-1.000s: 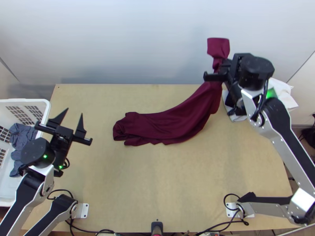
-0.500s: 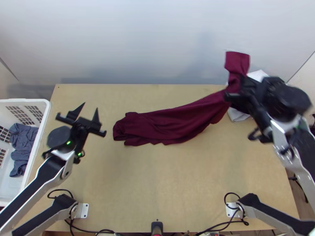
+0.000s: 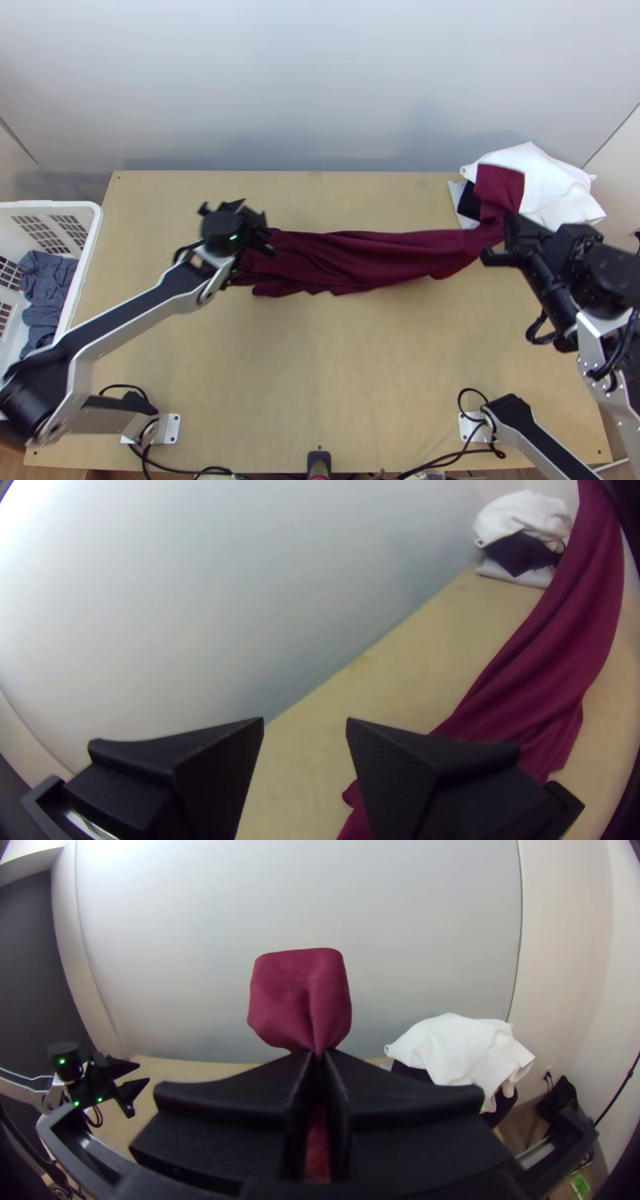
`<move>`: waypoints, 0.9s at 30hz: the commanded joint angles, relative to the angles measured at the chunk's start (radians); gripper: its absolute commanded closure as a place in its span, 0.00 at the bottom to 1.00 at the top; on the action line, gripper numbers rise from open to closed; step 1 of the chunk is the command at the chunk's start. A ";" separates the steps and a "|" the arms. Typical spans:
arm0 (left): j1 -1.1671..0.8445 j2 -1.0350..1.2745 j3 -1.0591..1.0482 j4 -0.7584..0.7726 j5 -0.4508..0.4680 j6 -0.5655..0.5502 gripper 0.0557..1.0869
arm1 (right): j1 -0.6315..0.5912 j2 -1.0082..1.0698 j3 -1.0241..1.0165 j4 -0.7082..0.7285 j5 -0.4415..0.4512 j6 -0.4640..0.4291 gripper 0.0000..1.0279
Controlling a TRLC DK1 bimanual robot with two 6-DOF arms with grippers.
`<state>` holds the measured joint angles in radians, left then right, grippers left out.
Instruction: Fold the t-shirt
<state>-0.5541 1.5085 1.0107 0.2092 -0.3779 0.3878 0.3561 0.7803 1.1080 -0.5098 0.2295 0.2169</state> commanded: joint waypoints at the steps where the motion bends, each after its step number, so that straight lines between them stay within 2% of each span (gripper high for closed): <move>1: -0.029 0.256 0.226 -0.149 0.014 -0.063 0.38 | -0.014 -0.092 -0.114 -0.007 -0.029 0.007 0.97; 4: -0.006 0.358 0.378 -0.361 0.088 -0.113 0.38 | -0.017 -0.096 -0.125 -0.007 -0.029 -0.002 0.97; 8: 0.046 0.478 0.589 -0.640 0.234 -0.170 0.38 | -0.017 -0.111 -0.139 -0.007 -0.029 -0.028 0.97; 11: 0.069 0.536 0.666 -0.711 0.258 -0.152 0.38 | -0.017 -0.124 -0.143 -0.007 -0.029 -0.037 0.97; 14: 0.086 0.575 0.700 -0.746 0.264 -0.095 0.38 | -0.020 -0.131 -0.142 -0.007 -0.029 -0.042 0.97; 19: 0.102 0.604 0.717 -0.895 0.287 0.086 0.38 | -0.023 -0.131 -0.145 -0.006 -0.029 -0.047 0.97; 22: 0.125 0.605 0.746 -0.984 0.350 0.175 0.38 | -0.023 -0.130 -0.148 -0.003 -0.029 -0.047 0.97; 27: 0.164 0.684 0.939 -1.239 0.478 0.272 0.38 | -0.031 -0.131 -0.157 -0.003 -0.029 -0.050 0.97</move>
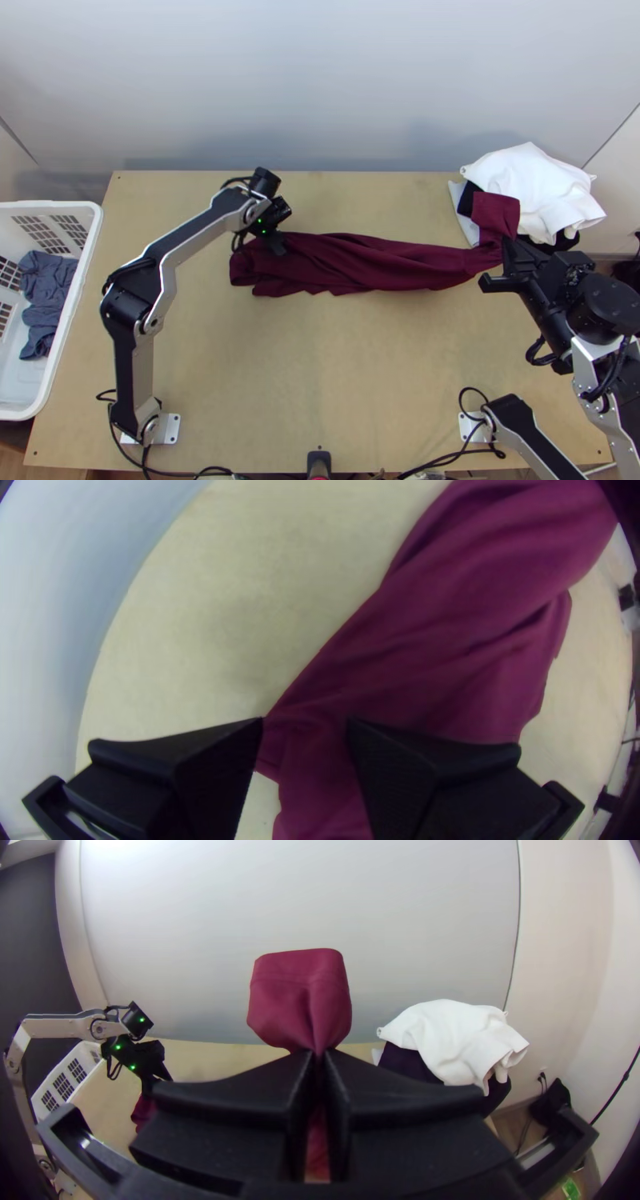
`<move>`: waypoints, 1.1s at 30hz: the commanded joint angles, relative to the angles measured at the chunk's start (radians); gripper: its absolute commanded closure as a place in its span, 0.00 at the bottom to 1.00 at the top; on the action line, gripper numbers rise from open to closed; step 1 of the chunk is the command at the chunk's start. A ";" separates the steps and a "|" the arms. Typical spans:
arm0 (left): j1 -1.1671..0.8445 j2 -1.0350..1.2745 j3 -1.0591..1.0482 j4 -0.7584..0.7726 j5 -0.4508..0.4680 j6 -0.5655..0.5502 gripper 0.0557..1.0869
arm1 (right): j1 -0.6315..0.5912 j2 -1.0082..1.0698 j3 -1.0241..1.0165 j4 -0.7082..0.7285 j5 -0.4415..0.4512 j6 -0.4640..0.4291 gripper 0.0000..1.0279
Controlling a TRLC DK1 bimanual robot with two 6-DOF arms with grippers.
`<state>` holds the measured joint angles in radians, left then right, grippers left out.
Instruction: Fold the t-shirt
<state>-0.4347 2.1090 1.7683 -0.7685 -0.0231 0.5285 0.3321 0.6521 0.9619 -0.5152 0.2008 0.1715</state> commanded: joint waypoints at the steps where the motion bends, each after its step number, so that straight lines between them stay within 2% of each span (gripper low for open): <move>1: 0.047 0.100 0.215 -0.298 0.144 0.142 0.38 | -0.008 -0.005 -0.014 0.003 0.000 -0.007 0.97; 8: 0.027 0.164 0.247 -0.416 0.170 0.197 0.38 | -0.022 -0.012 -0.029 0.006 0.000 -0.018 0.97; 10: 0.019 0.171 0.246 -0.459 0.193 0.212 0.34 | -0.027 -0.014 -0.038 0.014 0.000 -0.024 0.97; 15: -0.001 0.154 0.215 -0.506 0.210 0.238 0.37 | -0.031 -0.014 -0.051 0.035 0.002 -0.036 0.97; 16: -0.001 0.154 0.220 -0.491 0.209 0.231 0.48 | -0.033 -0.014 -0.055 0.043 0.002 -0.036 0.97; 17: -0.001 0.152 0.224 -0.473 0.212 0.226 0.75 | -0.034 -0.014 -0.061 0.050 0.002 -0.036 0.97; 18: 0.001 0.154 0.235 -0.465 0.216 0.225 0.93 | -0.039 -0.014 -0.068 0.057 0.002 -0.035 0.97; 26: 0.004 0.066 0.226 -0.460 0.227 0.148 0.92 | -0.041 -0.011 -0.084 0.106 0.002 -0.044 0.97; 30: 0.028 0.017 0.350 -0.446 0.215 0.100 0.92 | -0.041 0.003 -0.078 0.147 0.002 -0.061 0.97; 33: 0.059 0.019 0.485 -0.428 0.146 0.071 0.91 | -0.042 0.053 -0.058 0.244 0.008 -0.087 0.97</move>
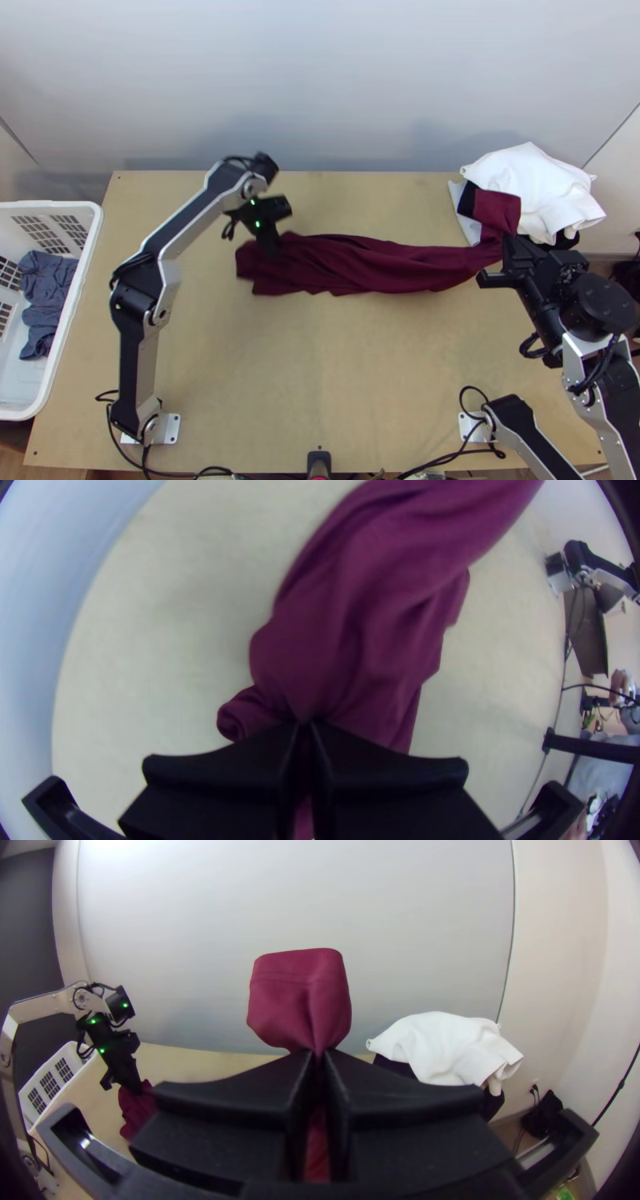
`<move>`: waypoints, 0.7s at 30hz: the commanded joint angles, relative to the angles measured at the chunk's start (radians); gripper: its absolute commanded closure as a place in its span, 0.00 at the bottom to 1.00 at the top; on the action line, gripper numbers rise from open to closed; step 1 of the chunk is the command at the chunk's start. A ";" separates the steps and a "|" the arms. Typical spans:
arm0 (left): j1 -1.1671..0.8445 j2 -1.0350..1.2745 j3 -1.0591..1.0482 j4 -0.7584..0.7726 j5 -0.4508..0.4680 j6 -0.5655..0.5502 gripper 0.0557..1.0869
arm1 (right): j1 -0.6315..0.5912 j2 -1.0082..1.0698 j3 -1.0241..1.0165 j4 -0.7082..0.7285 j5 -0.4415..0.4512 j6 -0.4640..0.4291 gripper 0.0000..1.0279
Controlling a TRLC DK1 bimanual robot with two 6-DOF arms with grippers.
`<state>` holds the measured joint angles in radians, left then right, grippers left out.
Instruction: Fold the t-shirt
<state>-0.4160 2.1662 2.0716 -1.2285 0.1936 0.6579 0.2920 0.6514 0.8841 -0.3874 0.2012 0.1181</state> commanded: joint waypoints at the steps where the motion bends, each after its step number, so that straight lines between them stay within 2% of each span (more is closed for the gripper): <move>1: 0.051 -0.045 0.193 0.072 -0.102 -0.064 0.91 | -0.004 0.083 0.032 0.162 0.020 -0.041 0.97; 6: 0.115 -0.082 0.193 0.327 -0.287 -0.089 0.91 | -0.034 0.306 0.165 0.329 0.087 -0.057 0.97; 8: 0.144 -0.106 0.191 0.403 -0.298 -0.133 0.91 | -0.071 0.376 0.191 0.476 0.124 -0.081 0.97; 11: 0.175 -0.128 0.188 0.511 -0.391 -0.211 0.91 | -0.085 0.459 0.234 0.644 0.170 -0.095 0.97; 15: 0.197 -0.201 0.104 0.546 -0.442 -0.311 0.90 | -0.086 0.493 0.266 0.685 0.198 -0.080 0.97; 18: 0.184 -0.332 -0.068 0.578 -0.444 -0.365 0.90 | -0.042 0.432 0.208 0.679 0.204 -0.078 0.97; 20: 0.143 -0.445 -0.228 0.583 -0.428 -0.356 0.83 | 0.006 0.350 0.122 0.648 0.202 -0.090 0.97; 21: 0.126 -0.497 -0.300 0.589 -0.419 -0.362 0.74 | 0.022 0.304 0.082 0.605 0.199 -0.094 0.97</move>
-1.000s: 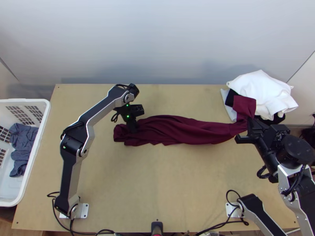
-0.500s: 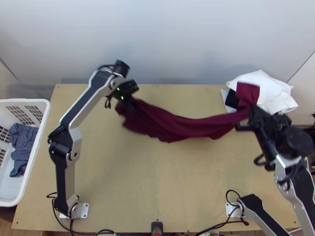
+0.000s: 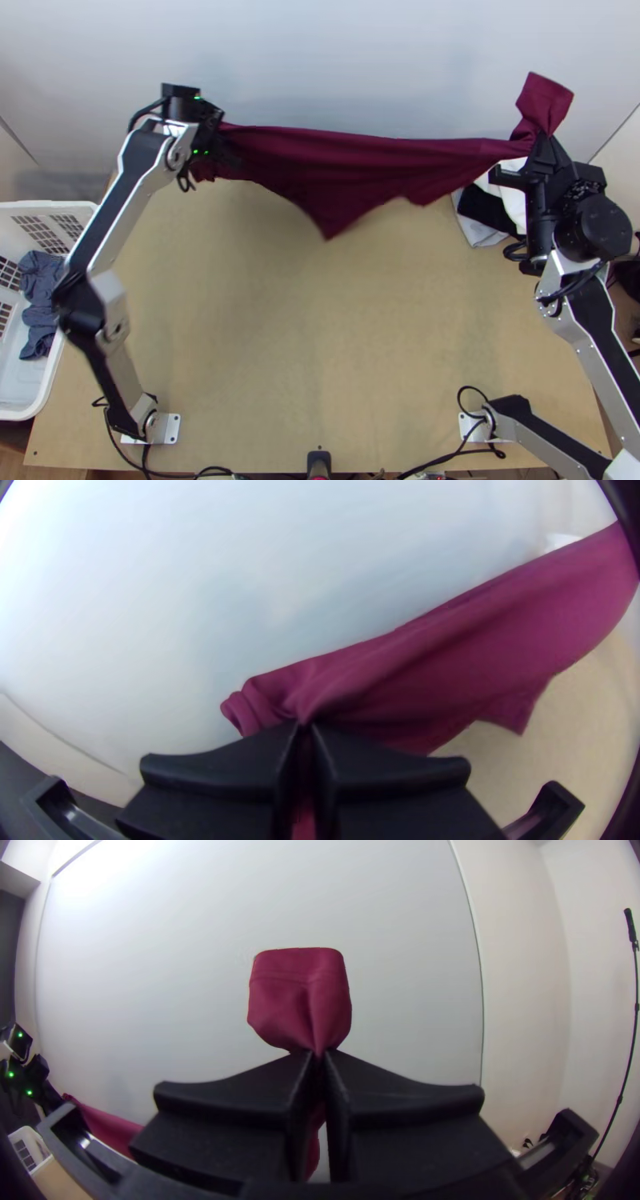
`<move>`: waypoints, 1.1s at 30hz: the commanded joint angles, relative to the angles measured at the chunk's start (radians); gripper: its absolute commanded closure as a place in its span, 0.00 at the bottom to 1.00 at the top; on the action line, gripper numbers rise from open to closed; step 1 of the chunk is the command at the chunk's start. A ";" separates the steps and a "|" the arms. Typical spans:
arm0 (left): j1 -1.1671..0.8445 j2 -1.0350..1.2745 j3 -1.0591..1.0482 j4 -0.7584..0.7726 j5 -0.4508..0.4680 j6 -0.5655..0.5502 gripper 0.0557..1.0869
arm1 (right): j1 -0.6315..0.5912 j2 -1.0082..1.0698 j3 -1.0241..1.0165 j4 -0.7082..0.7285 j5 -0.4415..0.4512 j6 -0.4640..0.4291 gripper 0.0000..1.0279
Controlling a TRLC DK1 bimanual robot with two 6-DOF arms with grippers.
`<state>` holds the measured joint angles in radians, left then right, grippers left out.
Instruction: Fold the t-shirt
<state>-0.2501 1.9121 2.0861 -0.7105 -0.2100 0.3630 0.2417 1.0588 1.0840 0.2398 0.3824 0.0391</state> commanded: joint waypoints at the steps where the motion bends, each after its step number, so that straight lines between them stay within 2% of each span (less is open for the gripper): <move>1: -0.075 -0.300 -0.388 0.037 0.008 -0.064 0.66 | 0.091 -0.149 -0.151 -0.085 0.006 -0.016 0.97; 5: -0.158 -0.504 -0.659 0.060 0.118 -0.072 0.62 | 0.114 -0.312 -0.236 -0.352 -0.062 0.007 0.97; 7: -0.179 -0.559 -0.742 0.060 0.129 -0.073 0.45 | 0.137 -0.402 -0.303 -0.424 -0.062 -0.002 0.97; 8: -0.192 -0.575 -0.767 0.034 0.129 -0.072 0.41 | 0.148 -0.454 -0.342 -0.456 -0.063 -0.011 0.97; 15: -0.236 -0.676 -0.873 -0.015 0.127 -0.065 0.40 | 0.225 -0.740 -0.481 -0.763 -0.086 -0.050 0.97; 21: -0.206 -0.674 -0.922 -0.003 0.119 -0.050 0.40 | 0.225 -0.835 -0.513 -0.797 -0.086 -0.100 0.97; 25: -0.189 -0.642 -0.971 0.111 0.119 0.008 0.39 | 0.226 -0.830 -0.509 -0.780 -0.086 -0.111 0.97; 29: -0.175 -0.509 -0.870 0.102 0.123 0.007 0.39 | 0.226 -0.827 -0.500 -0.775 -0.086 -0.142 0.97; 33: -0.184 -0.354 -0.736 0.065 0.133 -0.070 0.39 | 0.226 -0.830 -0.490 -0.784 -0.086 -0.146 0.97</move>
<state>-0.4355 1.3769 1.2175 -0.6300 -0.0898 0.3500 0.4648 0.2474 0.5892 -0.5320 0.2977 -0.0856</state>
